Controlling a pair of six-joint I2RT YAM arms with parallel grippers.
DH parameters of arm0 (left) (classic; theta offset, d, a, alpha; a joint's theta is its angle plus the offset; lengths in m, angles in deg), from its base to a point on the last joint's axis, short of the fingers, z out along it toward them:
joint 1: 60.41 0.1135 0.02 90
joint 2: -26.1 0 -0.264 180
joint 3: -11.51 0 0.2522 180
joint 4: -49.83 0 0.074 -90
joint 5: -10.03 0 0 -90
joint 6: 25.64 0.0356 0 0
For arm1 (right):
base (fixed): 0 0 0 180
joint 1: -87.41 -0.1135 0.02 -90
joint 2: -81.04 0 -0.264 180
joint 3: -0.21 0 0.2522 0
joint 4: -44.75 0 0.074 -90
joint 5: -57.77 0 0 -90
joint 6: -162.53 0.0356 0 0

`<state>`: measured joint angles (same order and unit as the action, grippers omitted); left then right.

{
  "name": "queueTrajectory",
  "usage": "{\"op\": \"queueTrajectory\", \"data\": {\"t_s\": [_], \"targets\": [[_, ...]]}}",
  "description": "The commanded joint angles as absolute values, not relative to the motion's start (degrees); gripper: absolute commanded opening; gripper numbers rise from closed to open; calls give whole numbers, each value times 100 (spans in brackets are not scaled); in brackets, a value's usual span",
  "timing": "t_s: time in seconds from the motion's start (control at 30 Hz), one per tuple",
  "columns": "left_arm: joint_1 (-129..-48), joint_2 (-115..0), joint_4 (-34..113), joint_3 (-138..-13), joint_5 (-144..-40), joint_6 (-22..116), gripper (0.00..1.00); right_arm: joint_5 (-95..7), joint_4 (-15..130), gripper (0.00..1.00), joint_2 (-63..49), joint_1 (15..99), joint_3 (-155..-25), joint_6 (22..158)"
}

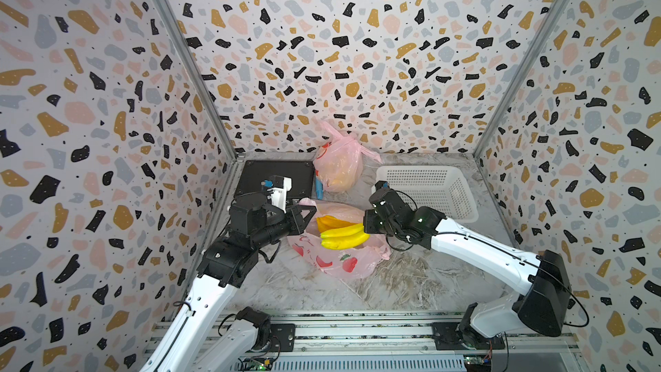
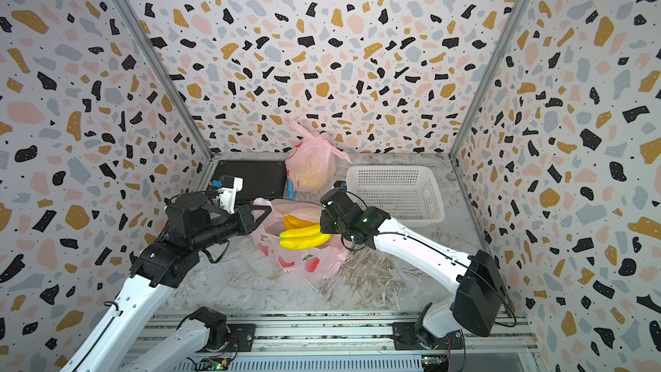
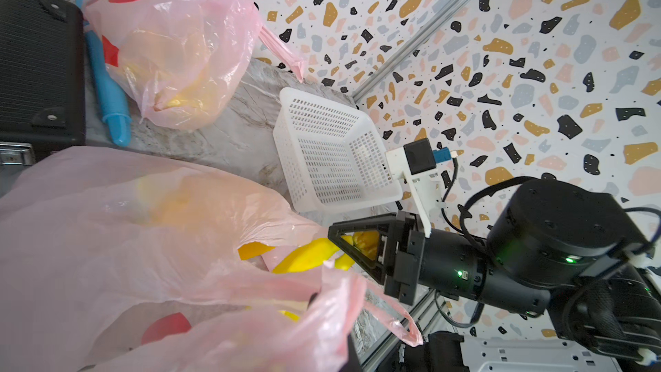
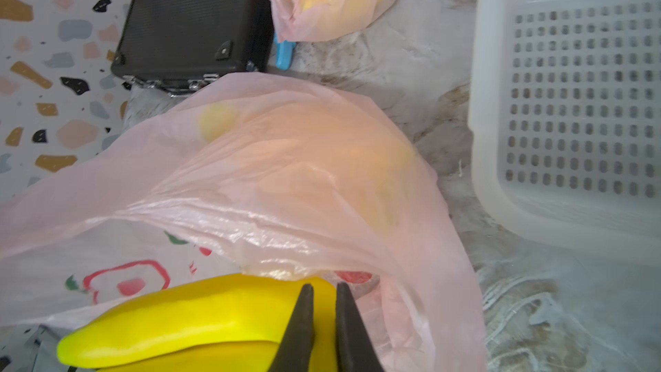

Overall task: Place the banana into a plastic bag & tie a knot
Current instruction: Place the banana into the plastic bag.

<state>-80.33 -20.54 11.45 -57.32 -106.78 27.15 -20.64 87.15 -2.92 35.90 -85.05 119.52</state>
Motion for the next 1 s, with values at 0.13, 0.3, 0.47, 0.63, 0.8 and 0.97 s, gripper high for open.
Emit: {"op": "queueTrajectory", "data": {"t_s": [0.13, 0.3, 0.47, 0.63, 0.8, 0.97], "targets": [[-8001, -2106, 1640, -5735, -11168, 2554, 0, -850, 8831, 11, -618, 3486, -9064, 12472], [-8001, -2222, 1894, -5711, -11251, 2405, 0, -414, 8642, 12, -914, 3158, -9169, 12569], [-8006, -2252, 2097, -5665, -11211, 2273, 0, -153, 8235, 15, -1189, 2873, -9133, 12561], [-8001, -2240, 2053, -5681, -10939, 2291, 0, -153, 8088, 46, -1447, 2512, -9219, 12345], [-8001, -2181, 1851, -5670, -10554, 2409, 0, -502, 7817, 78, -951, 2512, -8992, 11411], [-8001, -2165, 1678, -5661, -10212, 2518, 0, -1436, 7622, 93, -135, 2552, -8868, 9786]]}}
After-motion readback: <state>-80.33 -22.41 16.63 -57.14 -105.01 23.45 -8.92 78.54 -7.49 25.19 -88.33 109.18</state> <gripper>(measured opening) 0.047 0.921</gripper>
